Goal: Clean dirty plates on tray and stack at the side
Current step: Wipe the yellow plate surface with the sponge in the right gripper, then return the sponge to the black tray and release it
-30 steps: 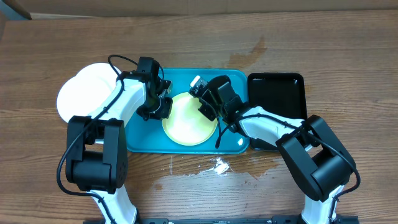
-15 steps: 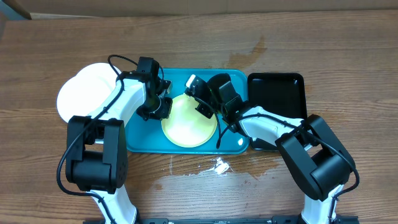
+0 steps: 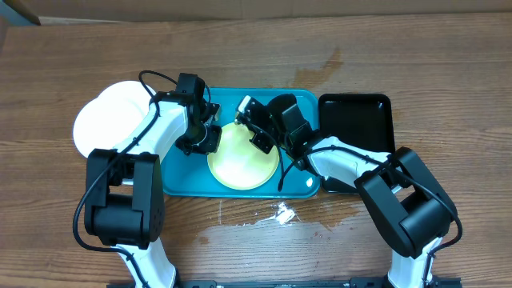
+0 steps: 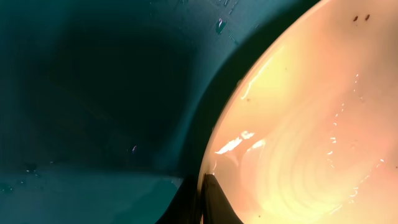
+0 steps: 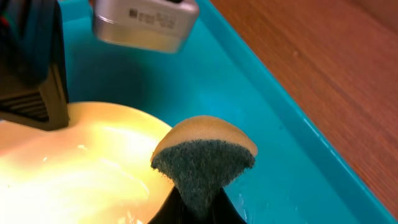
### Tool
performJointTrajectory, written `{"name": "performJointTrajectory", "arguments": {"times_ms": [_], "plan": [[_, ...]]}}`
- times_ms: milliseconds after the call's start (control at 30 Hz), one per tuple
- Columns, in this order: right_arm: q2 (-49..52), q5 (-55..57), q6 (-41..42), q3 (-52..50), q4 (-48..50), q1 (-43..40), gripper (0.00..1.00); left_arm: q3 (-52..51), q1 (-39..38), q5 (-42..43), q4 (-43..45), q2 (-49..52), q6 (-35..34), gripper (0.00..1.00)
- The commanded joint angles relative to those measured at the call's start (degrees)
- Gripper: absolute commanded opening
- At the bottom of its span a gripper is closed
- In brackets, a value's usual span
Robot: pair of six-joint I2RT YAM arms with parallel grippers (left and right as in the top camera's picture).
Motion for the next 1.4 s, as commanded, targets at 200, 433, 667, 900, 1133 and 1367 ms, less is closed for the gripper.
{"name": "performJointTrajectory", "arguments": {"times_ms": [200,433,667,900,1133,1367], "plan": [[1.36,-0.70,3.91,0.35,-0.83,-3.21,0.04,-0.20,0.24,-1.25,0.02,0.72,0.72,0.04],[1.36,-3.93,6.03,0.35,3.19,-2.80,0.04,-0.20,0.24,-1.22,0.02,0.72,0.70,0.04],[1.49,-3.89,7.26,0.33,5.11,-2.45,0.04,-0.20,0.24,-1.22,0.02,0.72,0.70,0.04],[3.19,-3.80,7.26,0.33,5.07,-2.32,0.04,-0.20,0.24,-1.20,0.15,0.72,0.70,0.04],[-3.67,-3.13,15.58,0.39,3.21,-3.19,0.04,-0.20,0.24,-1.22,0.00,0.72,0.72,0.04],[-14.45,1.36,26.08,0.39,-14.62,-8.04,0.03,-0.20,0.24,-1.20,0.02,0.72,0.70,0.04]]}}
